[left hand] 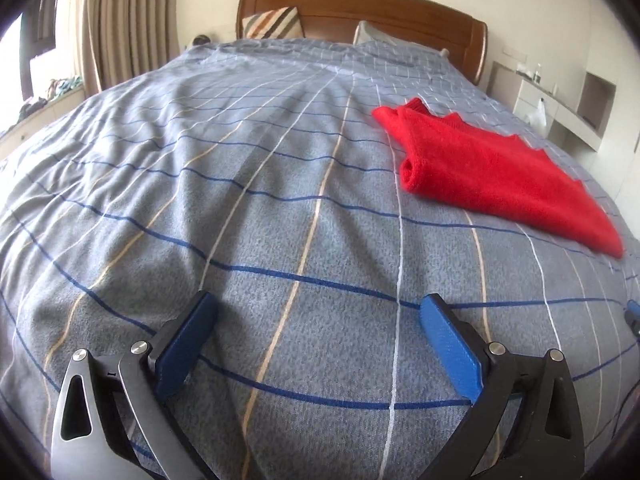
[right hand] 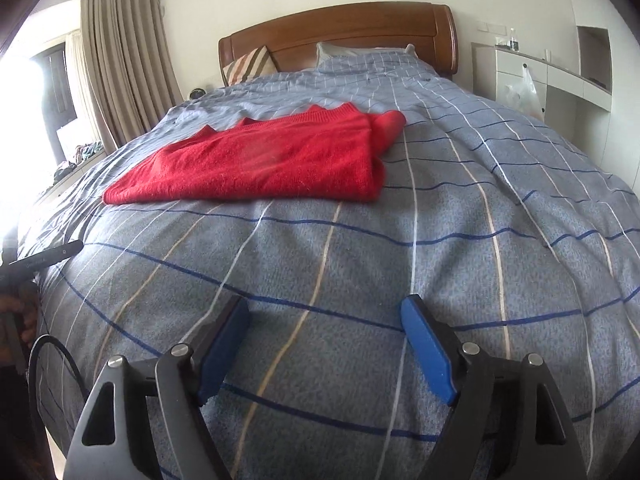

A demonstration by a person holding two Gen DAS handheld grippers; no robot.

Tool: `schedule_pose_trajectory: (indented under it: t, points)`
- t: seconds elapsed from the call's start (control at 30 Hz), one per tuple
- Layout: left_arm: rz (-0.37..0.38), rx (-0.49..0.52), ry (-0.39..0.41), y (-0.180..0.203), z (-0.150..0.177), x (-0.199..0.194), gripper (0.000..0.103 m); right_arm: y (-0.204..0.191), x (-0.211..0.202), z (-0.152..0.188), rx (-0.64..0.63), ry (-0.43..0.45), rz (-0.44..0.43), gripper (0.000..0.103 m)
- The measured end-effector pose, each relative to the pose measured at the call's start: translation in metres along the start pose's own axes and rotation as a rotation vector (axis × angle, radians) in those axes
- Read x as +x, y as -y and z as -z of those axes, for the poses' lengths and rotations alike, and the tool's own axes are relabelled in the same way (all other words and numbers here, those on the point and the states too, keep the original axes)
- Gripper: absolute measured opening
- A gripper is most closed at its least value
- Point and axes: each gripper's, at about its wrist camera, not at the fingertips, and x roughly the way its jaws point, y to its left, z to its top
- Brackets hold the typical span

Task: Fold small clothes

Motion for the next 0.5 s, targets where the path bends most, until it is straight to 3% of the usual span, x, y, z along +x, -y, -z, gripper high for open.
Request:
schedule_pose_trajectory:
  t: [0.5]
  points:
    - [-0.007,0.01,0.023,0.002,0.0065,-0.003,0.102,-0.0031,-0.0016,0.0017,-0.012,0.018,0.013,0.078]
